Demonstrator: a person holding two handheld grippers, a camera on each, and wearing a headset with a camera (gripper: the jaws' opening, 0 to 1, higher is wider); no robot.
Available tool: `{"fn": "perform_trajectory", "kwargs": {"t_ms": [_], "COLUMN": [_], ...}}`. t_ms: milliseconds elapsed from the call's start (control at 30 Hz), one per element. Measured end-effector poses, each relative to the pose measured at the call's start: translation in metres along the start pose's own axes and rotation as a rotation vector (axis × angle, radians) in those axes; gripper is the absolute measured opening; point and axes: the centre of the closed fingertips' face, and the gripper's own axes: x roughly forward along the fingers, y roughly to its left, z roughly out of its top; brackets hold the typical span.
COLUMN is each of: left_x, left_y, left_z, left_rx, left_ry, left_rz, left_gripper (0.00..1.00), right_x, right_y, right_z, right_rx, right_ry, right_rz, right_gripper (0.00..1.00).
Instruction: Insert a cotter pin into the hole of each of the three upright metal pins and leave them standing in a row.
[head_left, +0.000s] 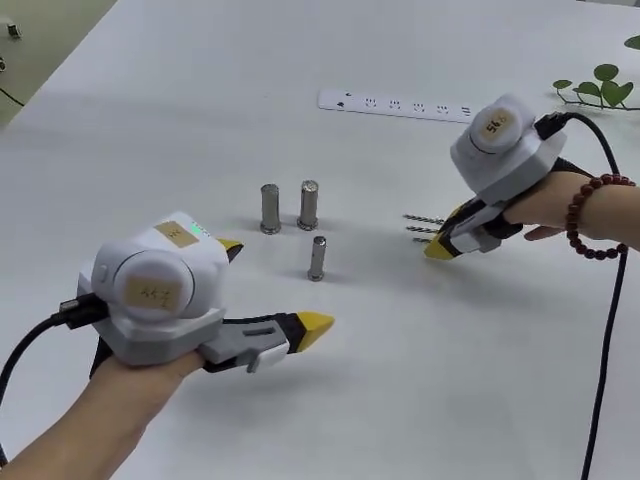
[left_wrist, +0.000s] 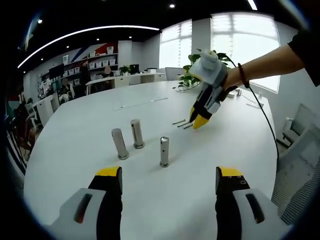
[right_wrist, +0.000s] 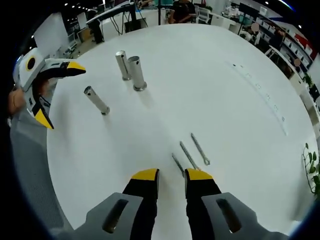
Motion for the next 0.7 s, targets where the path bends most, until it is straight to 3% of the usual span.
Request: {"fn": "perform_trajectory", "kwargs": {"t_ms": [333,500,700], "left_x": [0.0,0.001,0.002], "left_y": [0.002,0.001,-0.001], "left_z": [-0.005,-0.004,-0.002], "left_rx": [0.0,0.001,0.003], "left_ry": [0.02,0.023,0.017], "left_rz": [0.005,0.002,-0.006], "left_gripper": [0.74,0.73,0.73], "right_x": [0.004,0.004,0.007], "right_y": [-0.009,-0.012,-0.015], "right_z": [-0.002,-0.002,-0.003], "right_rx": [0.006,-0.033,-0.044], "right_ry": [-0.003,0.0,0.01], "right_rz": [0.006,-0.005,-0.004], "right_gripper": [0.09,0.01,0.0]}}
